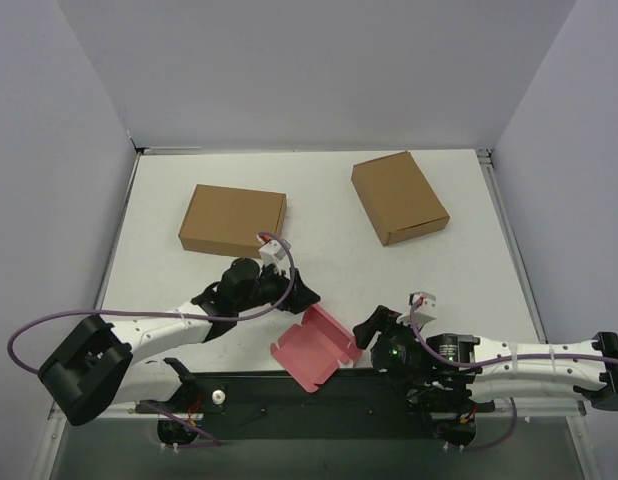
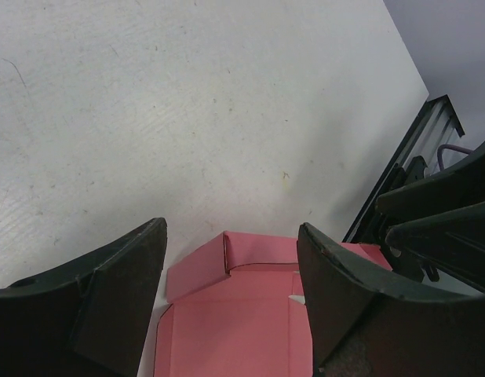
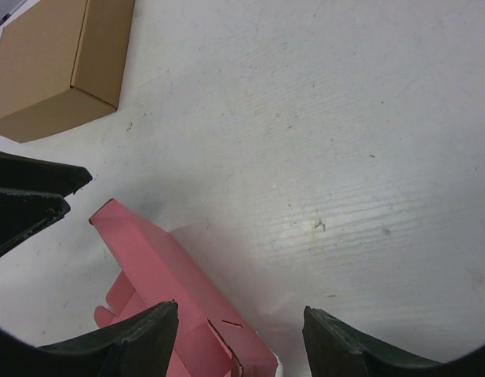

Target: Fold the paper box

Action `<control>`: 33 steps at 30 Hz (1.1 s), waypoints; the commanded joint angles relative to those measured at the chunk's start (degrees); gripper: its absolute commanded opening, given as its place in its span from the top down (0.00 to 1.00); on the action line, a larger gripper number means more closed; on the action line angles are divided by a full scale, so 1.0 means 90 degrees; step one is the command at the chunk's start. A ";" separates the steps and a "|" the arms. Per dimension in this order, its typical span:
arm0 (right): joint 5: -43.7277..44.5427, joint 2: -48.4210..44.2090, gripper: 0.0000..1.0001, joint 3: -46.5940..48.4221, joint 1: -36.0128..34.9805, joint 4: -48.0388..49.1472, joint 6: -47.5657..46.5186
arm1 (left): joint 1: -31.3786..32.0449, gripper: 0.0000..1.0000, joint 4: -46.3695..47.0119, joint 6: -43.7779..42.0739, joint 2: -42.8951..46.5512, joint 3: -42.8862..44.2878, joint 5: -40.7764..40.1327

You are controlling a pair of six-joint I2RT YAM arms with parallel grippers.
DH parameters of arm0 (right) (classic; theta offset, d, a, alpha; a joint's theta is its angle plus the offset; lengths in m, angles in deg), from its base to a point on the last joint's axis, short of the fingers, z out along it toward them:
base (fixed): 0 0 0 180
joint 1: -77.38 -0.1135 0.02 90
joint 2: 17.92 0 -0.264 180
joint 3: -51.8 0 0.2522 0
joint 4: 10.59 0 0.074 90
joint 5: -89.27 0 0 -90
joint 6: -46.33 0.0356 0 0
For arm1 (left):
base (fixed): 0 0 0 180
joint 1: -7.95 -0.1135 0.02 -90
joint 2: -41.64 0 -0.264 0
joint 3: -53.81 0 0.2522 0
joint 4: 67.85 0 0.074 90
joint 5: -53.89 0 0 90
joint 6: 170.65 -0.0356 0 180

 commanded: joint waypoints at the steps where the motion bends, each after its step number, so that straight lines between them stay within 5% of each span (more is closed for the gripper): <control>1: 0.0127 -0.0039 0.36 -0.0188 -0.0162 0.0175 0.0538 | -0.0014 0.23 0.0513 -0.0010 -0.0283 0.0321 0.0217; 33: 0.0371 0.0156 0.40 -0.0198 -0.0396 0.0175 0.0694 | -0.0014 0.42 0.0835 -0.0186 -0.0470 -0.0615 0.0207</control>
